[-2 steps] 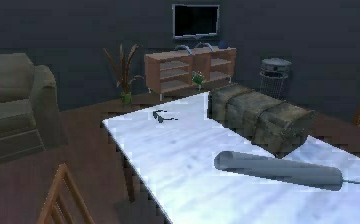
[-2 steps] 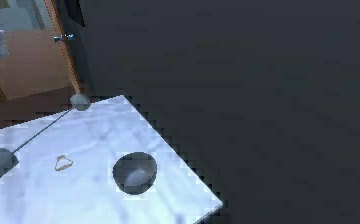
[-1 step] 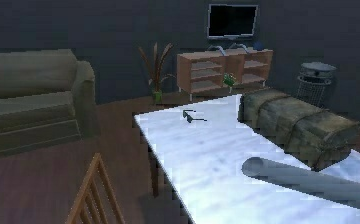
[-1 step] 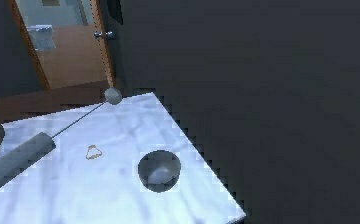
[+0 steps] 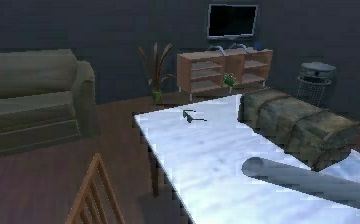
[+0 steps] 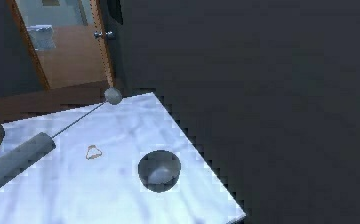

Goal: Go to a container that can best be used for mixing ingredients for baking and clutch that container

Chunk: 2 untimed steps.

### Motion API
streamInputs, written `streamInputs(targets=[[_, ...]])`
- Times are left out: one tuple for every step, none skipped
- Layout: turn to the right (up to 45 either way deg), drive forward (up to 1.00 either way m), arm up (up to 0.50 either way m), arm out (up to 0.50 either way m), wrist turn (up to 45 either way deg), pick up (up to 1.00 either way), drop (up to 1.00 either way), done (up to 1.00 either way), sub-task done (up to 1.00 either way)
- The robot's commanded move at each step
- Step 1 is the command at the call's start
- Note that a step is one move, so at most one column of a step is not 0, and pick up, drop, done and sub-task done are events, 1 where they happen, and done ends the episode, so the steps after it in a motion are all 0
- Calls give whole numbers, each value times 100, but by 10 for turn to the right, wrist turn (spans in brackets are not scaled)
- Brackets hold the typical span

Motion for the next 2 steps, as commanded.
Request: streamInputs(targets=[[0,0,38,0,0,0,0,0,0],[0,0,0,14,0,0,0,0,0]])
